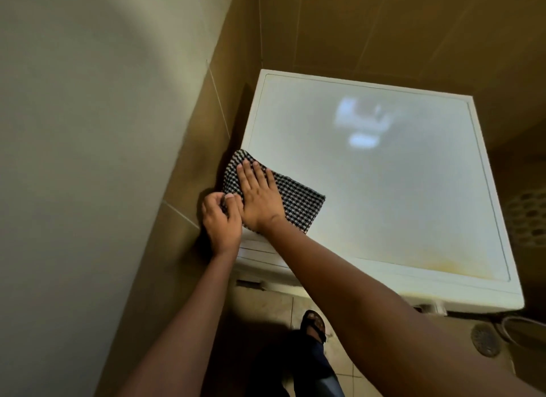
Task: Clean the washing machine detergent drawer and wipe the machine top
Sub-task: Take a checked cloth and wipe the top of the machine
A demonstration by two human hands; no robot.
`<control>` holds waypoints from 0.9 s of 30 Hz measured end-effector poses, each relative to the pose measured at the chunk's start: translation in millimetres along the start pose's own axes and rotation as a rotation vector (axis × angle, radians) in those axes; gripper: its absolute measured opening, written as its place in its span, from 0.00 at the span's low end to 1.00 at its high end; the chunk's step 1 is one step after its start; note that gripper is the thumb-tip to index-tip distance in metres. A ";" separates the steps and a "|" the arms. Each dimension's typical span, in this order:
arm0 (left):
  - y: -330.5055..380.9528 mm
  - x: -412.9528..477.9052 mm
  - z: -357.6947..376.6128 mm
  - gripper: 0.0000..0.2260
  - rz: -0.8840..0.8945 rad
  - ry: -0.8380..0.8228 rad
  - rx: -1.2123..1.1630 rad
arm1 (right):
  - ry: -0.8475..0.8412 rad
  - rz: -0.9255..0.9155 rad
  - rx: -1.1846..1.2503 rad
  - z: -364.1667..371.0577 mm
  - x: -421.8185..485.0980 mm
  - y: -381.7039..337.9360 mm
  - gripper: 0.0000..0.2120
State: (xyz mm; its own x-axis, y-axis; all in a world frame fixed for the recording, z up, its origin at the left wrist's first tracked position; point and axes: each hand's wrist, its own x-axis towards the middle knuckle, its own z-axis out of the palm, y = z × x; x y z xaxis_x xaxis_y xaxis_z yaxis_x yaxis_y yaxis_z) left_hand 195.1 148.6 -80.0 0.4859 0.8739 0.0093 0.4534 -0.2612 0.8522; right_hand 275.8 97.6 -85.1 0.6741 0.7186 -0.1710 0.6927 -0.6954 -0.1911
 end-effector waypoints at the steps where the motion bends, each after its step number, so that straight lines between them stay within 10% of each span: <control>1: -1.1 -4.1 -3.8 0.11 -0.011 0.002 0.012 | -0.009 0.000 -0.001 2.7 -7.5 -4.7 0.31; 27: -3.4 -91.3 2.4 0.09 0.494 -0.336 0.267 | 0.050 -0.077 -0.230 38.2 -195.8 88.6 0.35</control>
State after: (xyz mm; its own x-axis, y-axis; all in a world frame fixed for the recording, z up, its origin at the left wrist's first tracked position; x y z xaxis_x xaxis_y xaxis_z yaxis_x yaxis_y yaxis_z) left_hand 151.0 68.8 -85.0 0.8721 0.4606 0.1652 0.2660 -0.7296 0.6300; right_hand 195.4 -104.3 -105.4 0.6248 0.7723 -0.1148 0.7790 -0.6265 0.0244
